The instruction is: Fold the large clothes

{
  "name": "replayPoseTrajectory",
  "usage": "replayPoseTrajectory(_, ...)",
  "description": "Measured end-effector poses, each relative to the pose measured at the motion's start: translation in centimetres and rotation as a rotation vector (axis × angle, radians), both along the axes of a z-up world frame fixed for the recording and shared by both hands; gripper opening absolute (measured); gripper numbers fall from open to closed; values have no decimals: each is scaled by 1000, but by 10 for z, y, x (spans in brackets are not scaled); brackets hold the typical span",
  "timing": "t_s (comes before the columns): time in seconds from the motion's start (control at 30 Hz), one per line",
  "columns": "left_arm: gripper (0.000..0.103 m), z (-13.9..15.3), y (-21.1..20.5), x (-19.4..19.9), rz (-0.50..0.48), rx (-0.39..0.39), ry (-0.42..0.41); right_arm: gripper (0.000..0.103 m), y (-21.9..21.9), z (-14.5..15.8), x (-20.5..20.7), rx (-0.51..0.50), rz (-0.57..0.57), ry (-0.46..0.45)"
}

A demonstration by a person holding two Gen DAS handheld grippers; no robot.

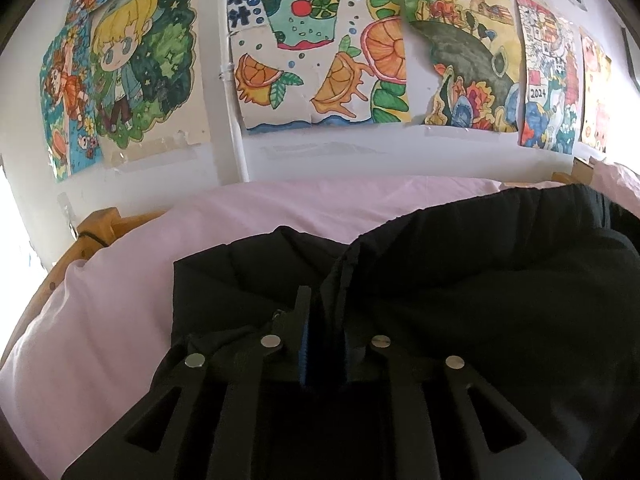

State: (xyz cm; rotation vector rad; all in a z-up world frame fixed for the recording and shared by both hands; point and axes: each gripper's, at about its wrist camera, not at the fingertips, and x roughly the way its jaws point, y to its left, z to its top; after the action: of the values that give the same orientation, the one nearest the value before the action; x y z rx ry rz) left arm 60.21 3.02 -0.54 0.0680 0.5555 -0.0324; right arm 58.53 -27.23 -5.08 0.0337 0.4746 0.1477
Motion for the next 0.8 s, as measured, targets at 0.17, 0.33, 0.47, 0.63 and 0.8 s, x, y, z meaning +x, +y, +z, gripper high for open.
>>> replayPoseTrajectory(0.17, 53, 10, 6, -8, 49, -22, -30, 84, -4, 6, -2, 1, -18, -2)
replayPoseTrajectory(0.33, 99, 23, 34, -24, 176, -119, -121, 90, -5, 16, -9, -35, -48, -39)
replayPoseTrajectory(0.47, 99, 29, 53, -32, 235, -160, -132, 92, -13, 25, -12, -65, -112, -63)
replayPoseTrajectory(0.63, 99, 33, 55, -52, 235, -116, -148, 92, -35, 34, -12, -36, -147, -32)
replayPoseTrajectory(0.8, 99, 35, 24, -78, 119, 6, -183, 92, -40, 49, -35, -12, -50, -49)
